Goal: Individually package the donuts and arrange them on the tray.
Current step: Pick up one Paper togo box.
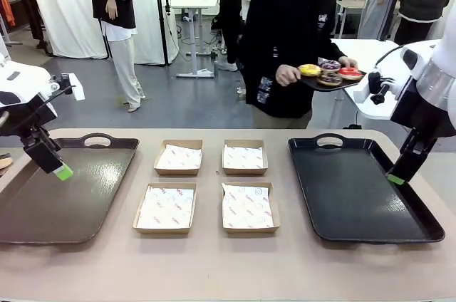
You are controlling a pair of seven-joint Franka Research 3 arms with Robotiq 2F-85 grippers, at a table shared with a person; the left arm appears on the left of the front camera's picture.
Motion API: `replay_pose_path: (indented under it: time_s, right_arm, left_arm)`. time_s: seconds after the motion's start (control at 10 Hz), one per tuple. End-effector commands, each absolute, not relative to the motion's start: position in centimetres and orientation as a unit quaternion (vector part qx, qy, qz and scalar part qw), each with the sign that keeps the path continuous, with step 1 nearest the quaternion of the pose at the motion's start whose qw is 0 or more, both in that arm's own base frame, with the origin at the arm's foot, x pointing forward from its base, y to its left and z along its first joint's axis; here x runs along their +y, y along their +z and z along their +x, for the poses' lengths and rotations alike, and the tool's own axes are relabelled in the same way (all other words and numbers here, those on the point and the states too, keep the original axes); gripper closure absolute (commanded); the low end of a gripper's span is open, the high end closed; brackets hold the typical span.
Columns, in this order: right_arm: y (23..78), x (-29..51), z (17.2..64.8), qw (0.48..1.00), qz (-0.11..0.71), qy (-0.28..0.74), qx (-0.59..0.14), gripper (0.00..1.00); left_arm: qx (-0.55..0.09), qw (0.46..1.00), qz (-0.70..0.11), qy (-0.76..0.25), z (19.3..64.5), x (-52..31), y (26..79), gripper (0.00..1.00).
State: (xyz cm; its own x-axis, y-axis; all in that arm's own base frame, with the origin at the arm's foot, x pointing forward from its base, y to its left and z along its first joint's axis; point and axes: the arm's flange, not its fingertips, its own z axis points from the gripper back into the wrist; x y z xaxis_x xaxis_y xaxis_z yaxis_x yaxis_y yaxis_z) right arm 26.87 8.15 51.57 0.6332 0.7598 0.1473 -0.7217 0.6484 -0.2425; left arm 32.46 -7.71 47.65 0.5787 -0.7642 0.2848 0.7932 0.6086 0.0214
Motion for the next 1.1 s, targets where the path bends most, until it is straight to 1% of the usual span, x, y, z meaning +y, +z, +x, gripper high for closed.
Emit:
replay_pose_path:
  time_s: [0.0,0.1,0.2,0.3,0.4,0.5,0.6,0.7,0.9,1.0]
  right_arm:
    - [49.8,5.7,27.6,0.918,0.117,0.361,-0.116,0.00]
    - [48.8,4.0,28.0,0.913,0.220,0.323,-0.118,0.00]
    - [47.9,2.5,28.2,0.893,0.324,0.291,-0.116,0.00]
    - [47.0,1.0,28.3,0.868,0.408,0.257,-0.118,0.00]
    - [46.1,-0.7,28.2,0.847,0.470,0.220,-0.115,0.00]
    - [44.8,-2.8,28.1,0.837,0.508,0.175,-0.107,0.00]
    - [43.5,-4.8,28.1,0.832,0.528,0.141,-0.098,0.00]
    - [42.9,-6.1,28.1,0.830,0.535,0.119,-0.098,0.00]
    - [42.3,-10.1,28.2,0.829,0.546,0.076,-0.099,0.00]
    - [42.2,-11.9,27.8,0.824,0.553,0.064,-0.102,0.00]
  left_arm:
    - [-0.105,0.904,-0.129,-0.393,33.4,-7.1,47.6,0.00]
    - [-0.082,0.907,-0.202,-0.359,34.1,-6.5,47.2,0.00]
    - [-0.063,0.902,-0.267,-0.333,34.5,-5.9,47.0,0.00]
    - [-0.054,0.886,-0.342,-0.310,34.9,-5.0,46.8,0.00]
    - [-0.050,0.861,-0.419,-0.283,35.1,-3.6,46.5,0.00]
    - [-0.050,0.828,-0.501,-0.246,35.4,-1.6,45.9,0.00]
    - [-0.059,0.802,-0.559,-0.201,35.5,0.8,44.7,0.00]
    - [-0.071,0.790,-0.586,-0.165,35.3,2.6,43.8,0.00]
    - [-0.090,0.785,-0.605,-0.099,33.9,7.3,42.1,0.00]
    - [-0.089,0.782,-0.612,-0.081,33.1,9.5,41.5,0.00]
